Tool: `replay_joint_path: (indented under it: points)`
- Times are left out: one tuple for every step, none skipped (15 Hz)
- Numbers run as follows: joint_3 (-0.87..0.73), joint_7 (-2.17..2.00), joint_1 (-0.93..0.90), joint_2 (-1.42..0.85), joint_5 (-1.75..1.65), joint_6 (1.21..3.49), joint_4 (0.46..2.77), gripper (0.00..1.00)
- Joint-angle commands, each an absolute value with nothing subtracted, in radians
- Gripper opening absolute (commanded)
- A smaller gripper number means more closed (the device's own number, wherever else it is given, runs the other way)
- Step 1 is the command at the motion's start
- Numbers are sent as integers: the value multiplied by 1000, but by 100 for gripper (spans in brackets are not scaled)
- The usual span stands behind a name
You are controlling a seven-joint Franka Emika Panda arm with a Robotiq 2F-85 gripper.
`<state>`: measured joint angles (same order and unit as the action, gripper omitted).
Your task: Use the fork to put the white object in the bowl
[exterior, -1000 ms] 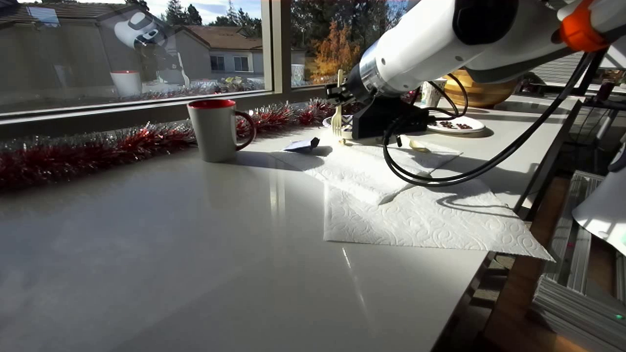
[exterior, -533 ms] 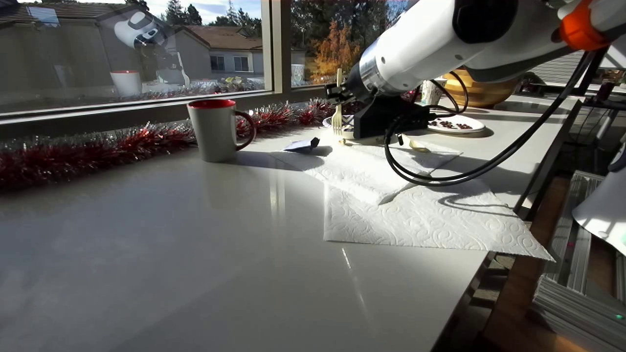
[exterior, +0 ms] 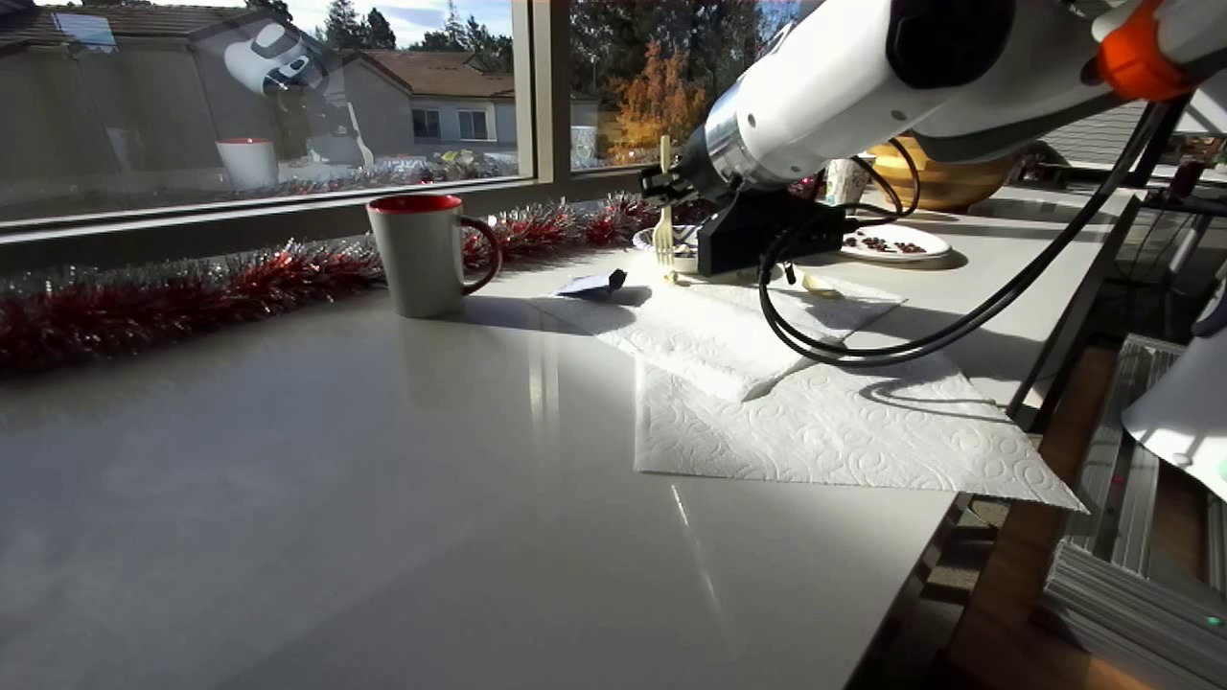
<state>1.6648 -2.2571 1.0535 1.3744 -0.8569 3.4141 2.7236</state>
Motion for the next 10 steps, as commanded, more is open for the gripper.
replay_joint_path:
  points:
    - [1669, -2246, 1042, 1388, -865, 3407, 2734, 3]
    - [1671, -2247, 1042, 1392, -859, 3413, 2735, 3]
    - [1673, -2246, 1043, 1391, -859, 3415, 2737, 3]
    - [1675, -2243, 1044, 1386, -863, 3413, 2737, 3]
    - [1678, -2242, 1046, 1384, -864, 3413, 2738, 3]
    - [1681, -2242, 1048, 1382, -863, 3414, 2738, 3]
    - [1685, -2241, 1050, 1381, -863, 3414, 2737, 3]
    - [1687, -2238, 1054, 1376, -866, 3420, 2737, 3]
    - [1689, -2234, 1059, 1367, -869, 3421, 2736, 3]
    - [1691, -2234, 1059, 1371, -866, 3423, 2736, 3]
